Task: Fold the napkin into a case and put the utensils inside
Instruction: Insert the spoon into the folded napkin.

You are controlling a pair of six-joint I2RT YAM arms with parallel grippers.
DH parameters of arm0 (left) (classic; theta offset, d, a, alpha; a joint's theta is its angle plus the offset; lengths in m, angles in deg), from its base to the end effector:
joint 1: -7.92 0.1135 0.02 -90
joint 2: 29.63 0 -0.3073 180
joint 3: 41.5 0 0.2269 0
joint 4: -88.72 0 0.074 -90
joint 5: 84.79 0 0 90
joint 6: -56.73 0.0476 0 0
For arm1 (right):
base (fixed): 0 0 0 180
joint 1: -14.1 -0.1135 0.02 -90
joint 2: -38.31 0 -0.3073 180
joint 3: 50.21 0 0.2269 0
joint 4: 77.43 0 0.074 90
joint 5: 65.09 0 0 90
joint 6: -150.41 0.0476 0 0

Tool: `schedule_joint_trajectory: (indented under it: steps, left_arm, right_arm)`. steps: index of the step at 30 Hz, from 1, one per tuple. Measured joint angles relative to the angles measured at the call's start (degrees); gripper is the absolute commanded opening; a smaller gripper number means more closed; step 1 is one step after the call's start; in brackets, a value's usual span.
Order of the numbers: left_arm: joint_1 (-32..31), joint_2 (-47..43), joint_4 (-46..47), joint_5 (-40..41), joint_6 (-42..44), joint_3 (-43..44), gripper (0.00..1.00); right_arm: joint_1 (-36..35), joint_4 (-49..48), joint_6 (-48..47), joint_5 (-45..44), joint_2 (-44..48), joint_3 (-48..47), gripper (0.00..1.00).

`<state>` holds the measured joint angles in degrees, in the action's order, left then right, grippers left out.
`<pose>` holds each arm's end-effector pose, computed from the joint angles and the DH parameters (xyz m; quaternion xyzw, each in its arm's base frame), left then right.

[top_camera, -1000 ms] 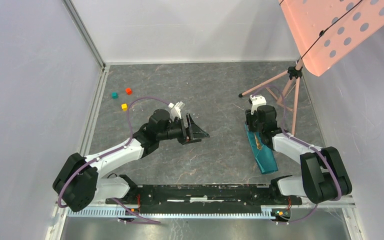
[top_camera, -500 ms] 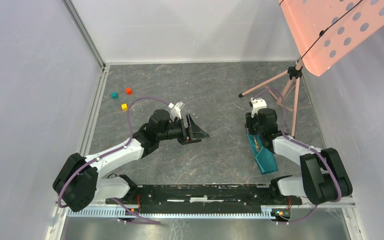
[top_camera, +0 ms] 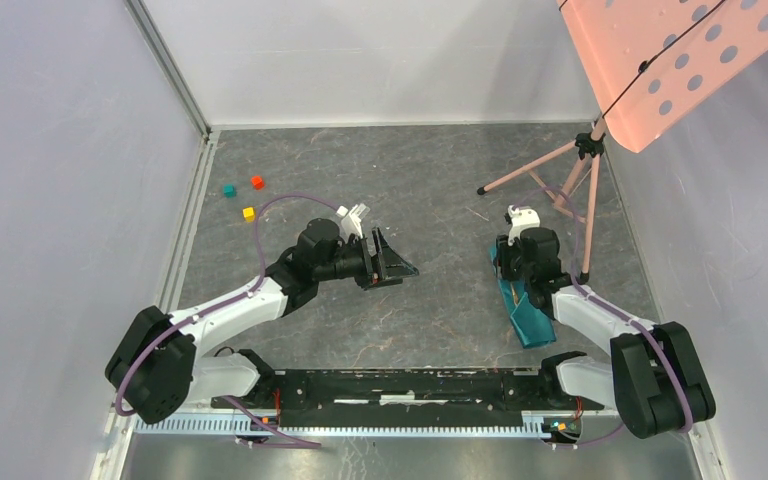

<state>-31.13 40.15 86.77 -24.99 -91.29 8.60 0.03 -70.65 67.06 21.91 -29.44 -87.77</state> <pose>0.1670 -0.1663 0.2830 0.0128 0.8119 -0.5492 0.1977 0.1916 0.0454 0.2107 -0.0462 0.8934 0.0572 0.4432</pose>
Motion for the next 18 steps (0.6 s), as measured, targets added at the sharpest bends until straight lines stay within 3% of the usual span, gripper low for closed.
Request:
schedule_joint_trajectory:
  steps: [18]
  left_arm:
    - [0.00,-0.33,0.02,0.02,-0.02,-0.24,0.82]
  right_arm:
    - [-0.31,8.55,4.28,-1.03,2.19,0.63,0.25]
